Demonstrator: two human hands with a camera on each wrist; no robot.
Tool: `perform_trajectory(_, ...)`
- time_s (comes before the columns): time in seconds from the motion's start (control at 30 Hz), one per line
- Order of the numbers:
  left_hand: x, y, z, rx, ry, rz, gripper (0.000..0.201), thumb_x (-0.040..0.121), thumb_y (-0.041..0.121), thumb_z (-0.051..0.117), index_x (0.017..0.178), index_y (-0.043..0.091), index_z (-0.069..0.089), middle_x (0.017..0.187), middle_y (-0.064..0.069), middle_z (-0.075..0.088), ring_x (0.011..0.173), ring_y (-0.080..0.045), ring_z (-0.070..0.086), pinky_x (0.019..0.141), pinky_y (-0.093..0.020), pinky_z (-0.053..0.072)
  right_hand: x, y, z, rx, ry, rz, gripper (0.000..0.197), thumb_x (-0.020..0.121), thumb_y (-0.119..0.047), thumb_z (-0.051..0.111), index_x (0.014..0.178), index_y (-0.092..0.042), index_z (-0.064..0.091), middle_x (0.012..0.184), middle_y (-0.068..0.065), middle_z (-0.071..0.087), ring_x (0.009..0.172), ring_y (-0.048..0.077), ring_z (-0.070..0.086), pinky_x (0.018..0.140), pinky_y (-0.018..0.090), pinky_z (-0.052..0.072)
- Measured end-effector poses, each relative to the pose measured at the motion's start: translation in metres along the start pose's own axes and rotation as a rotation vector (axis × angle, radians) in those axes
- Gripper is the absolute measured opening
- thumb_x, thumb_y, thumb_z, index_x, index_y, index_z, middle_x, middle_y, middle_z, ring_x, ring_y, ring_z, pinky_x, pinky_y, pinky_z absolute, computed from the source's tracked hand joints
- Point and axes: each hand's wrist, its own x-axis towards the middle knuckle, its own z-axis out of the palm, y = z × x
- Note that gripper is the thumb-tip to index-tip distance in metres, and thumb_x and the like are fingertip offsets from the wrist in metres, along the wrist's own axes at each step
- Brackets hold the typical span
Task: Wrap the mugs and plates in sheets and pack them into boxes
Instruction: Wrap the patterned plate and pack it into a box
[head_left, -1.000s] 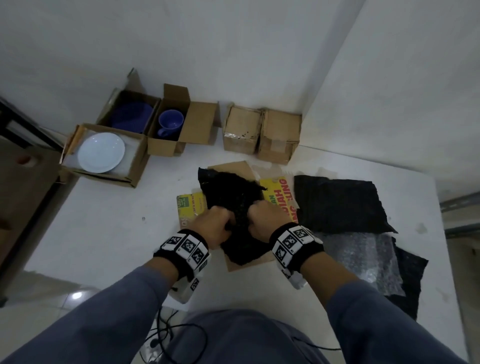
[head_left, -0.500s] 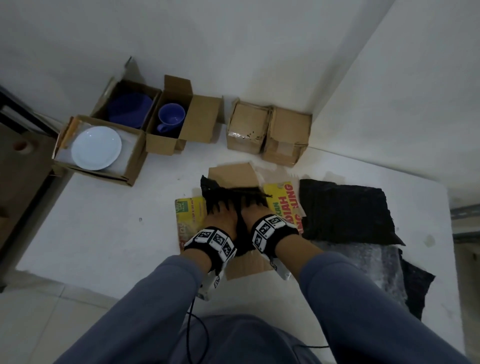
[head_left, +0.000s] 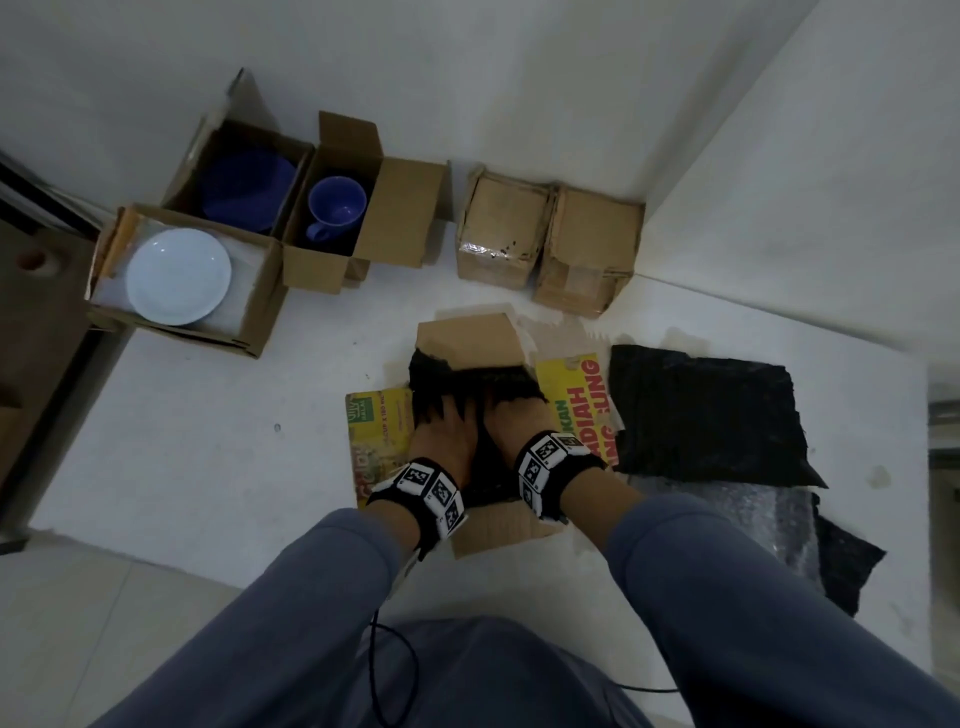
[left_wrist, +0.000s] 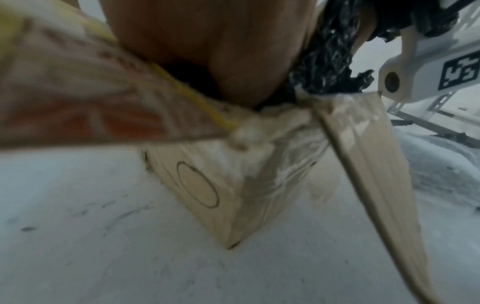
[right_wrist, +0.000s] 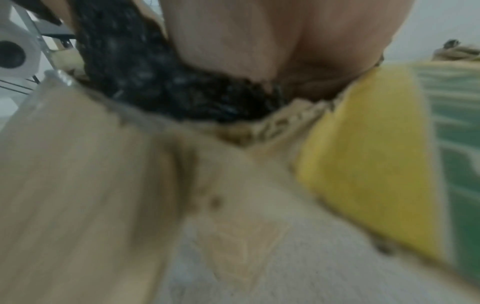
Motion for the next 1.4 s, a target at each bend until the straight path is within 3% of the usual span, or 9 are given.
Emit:
perform_trajectory(0.23, -0.009, -0.003, -0.019, -0.032, -0.08, 0.048, 0.067, 0.093, 0.016, 0.053, 0.15, 0.006, 0.019, 0.138, -0.025, 0.034, 0.12, -0.041, 0.049, 0.088, -0.044, 0.052, -0.004, 0.001, 0.001, 0.006, 0.029, 0.019, 0.021, 0.098, -0.001, 0.041, 0.109, -0.002, 0.058, 0.095, 0.011, 0.07, 0.079, 0.028, 0.066, 0.06, 0.032, 0.043)
perform_trajectory(0.33, -0.019, -0.013, -0.047, -0.232, -0.043, 0.15, 0.024, 0.095, 0.019, 0.049, 0.112, 0.006, 0.058, 0.11, -0.018, 0.06, 0.093, -0.032, 0.063, 0.077, -0.039, 0.055, -0.003, 0.004, -0.003, 0.123, -0.018, 0.033, 0.025, 0.099, -0.006, 0.041, 0.108, -0.002, 0.064, 0.101, 0.012, 0.07, 0.09, 0.029, 0.067, 0.066, 0.035, 0.045)
perform_trajectory(0.4, -0.027, -0.024, -0.058, -0.438, -0.002, 0.152, 0.034, 0.095, 0.042, 0.046, 0.092, 0.013, 0.063, 0.09, -0.009, 0.065, 0.079, -0.024, 0.064, 0.072, -0.039, 0.056, -0.002, 0.006, -0.012, 0.185, -0.067, 0.012, 0.027, 0.099, -0.009, 0.041, 0.108, -0.002, 0.066, 0.106, 0.013, 0.068, 0.098, 0.031, 0.066, 0.075, 0.037, 0.048)
perform_trajectory(0.5, -0.041, -0.043, -0.065, -0.704, -0.11, 0.161, 0.049, 0.075, 0.07, 0.06, 0.098, 0.028, 0.068, 0.09, 0.007, 0.069, 0.081, -0.011, 0.065, 0.073, -0.032, 0.056, -0.009, 0.012, -0.034, 0.247, -0.056, -0.089, 0.025, 0.097, -0.016, 0.049, 0.11, -0.002, 0.065, 0.108, 0.017, 0.065, 0.1, 0.034, 0.065, 0.08, 0.038, 0.051)
perform_trajectory(0.57, -0.045, -0.05, -0.063, -0.66, -0.158, 0.241, 0.05, 0.069, 0.053, 0.077, 0.112, 0.03, 0.066, 0.101, 0.011, 0.068, 0.09, -0.008, 0.064, 0.077, -0.029, 0.055, -0.019, 0.017, -0.047, 0.265, 0.014, -0.138, 0.024, 0.095, -0.018, 0.051, 0.109, -0.003, 0.064, 0.106, 0.018, 0.063, 0.096, 0.035, 0.063, 0.077, 0.037, 0.05)
perform_trajectory(0.67, -0.044, -0.052, -0.056, -0.421, 0.024, 0.26, 0.035, 0.08, 0.023, 0.07, 0.115, 0.025, 0.064, 0.104, 0.0, 0.068, 0.094, -0.019, 0.065, 0.072, -0.035, 0.056, -0.035, 0.024, -0.061, 0.439, 0.056, -0.135, 0.026, 0.096, -0.021, 0.046, 0.102, -0.004, 0.065, 0.098, 0.018, 0.063, 0.088, 0.033, 0.062, 0.071, 0.034, 0.048)
perform_trajectory(0.93, -0.064, -0.042, -0.042, -0.263, 0.587, 0.248, 0.042, 0.068, 0.018, 0.074, 0.105, 0.018, 0.053, 0.1, -0.003, 0.052, 0.084, -0.024, 0.056, 0.059, -0.034, 0.045, -0.075, 0.026, -0.037, 0.561, 0.472, -0.206, 0.015, 0.078, -0.021, 0.05, 0.087, -0.015, 0.059, 0.088, 0.004, 0.057, 0.082, 0.025, 0.055, 0.07, 0.04, 0.048)
perform_trajectory(1.13, -0.062, -0.018, -0.034, -0.086, 0.19, 0.309, 0.021, 0.085, 0.018, 0.057, 0.105, 0.019, 0.063, 0.108, -0.003, 0.057, 0.094, -0.025, 0.061, 0.071, -0.035, 0.051, -0.077, 0.002, -0.02, 0.077, 0.153, -0.161, 0.025, 0.092, -0.012, 0.052, 0.115, -0.007, 0.063, 0.118, 0.014, 0.056, 0.106, 0.031, 0.056, 0.083, 0.04, 0.048)
perform_trajectory(1.4, -0.044, -0.002, -0.029, 0.286, 0.114, 0.155, 0.04, 0.096, 0.018, 0.049, 0.136, 0.011, 0.046, 0.129, -0.012, 0.05, 0.118, -0.029, 0.047, 0.097, -0.038, 0.04, -0.059, -0.003, -0.018, -0.083, 0.515, -0.147, 0.012, 0.085, -0.008, 0.057, 0.078, -0.012, 0.066, 0.099, 0.012, 0.062, 0.09, 0.029, 0.058, 0.075, 0.037, 0.045)
